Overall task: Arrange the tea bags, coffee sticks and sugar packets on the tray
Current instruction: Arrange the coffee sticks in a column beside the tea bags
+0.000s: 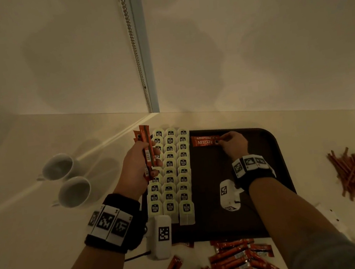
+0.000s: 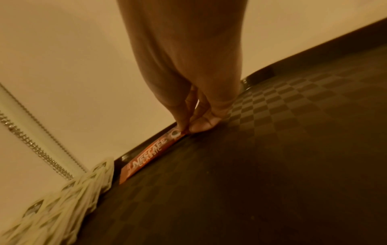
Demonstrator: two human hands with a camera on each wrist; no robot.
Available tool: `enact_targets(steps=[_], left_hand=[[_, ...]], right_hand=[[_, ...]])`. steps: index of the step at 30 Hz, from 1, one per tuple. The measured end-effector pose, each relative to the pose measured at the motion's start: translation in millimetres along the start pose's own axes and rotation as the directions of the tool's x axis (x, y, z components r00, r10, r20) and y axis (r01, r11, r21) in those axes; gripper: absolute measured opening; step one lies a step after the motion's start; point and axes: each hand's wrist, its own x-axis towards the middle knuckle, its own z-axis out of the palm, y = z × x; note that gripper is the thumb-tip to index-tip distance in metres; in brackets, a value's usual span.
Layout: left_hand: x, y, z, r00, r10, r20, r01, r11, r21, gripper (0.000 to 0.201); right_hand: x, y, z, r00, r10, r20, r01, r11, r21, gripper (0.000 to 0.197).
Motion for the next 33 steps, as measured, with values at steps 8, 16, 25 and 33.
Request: enact_targets(steps=[8, 16, 25, 33], left_hand=[[1, -2, 1, 1.000, -0.004, 0.004, 0.004, 1.000, 0.013, 0.022], [-2, -2, 1, 0.999, 0.002, 0.037, -0.004, 0.999, 0.045, 0.020], [-3, -2, 4, 0.987, 0.115, 0.113, -0.147, 0.929, 0.338, 0.008], [-6, -1, 4, 0.936, 0.307, 0.171, -0.350, 0.854, 0.384, 0.027]], right_hand=[[1, -4, 5, 1.000, -0.006, -0.007, 0.005, 0.995, -0.101, 0.019], [1, -7, 4, 1.000, -0.005, 0.006, 0.005, 0.992, -0.123, 0.023], [-58, -58, -16, 0.928, -0.274, 0.253, 0.179, 0.922, 0.342, 0.031], [-118, -82, -26, 0.765, -0.460, 0.450, 0.077, 0.759, 0.646, 0.007]])
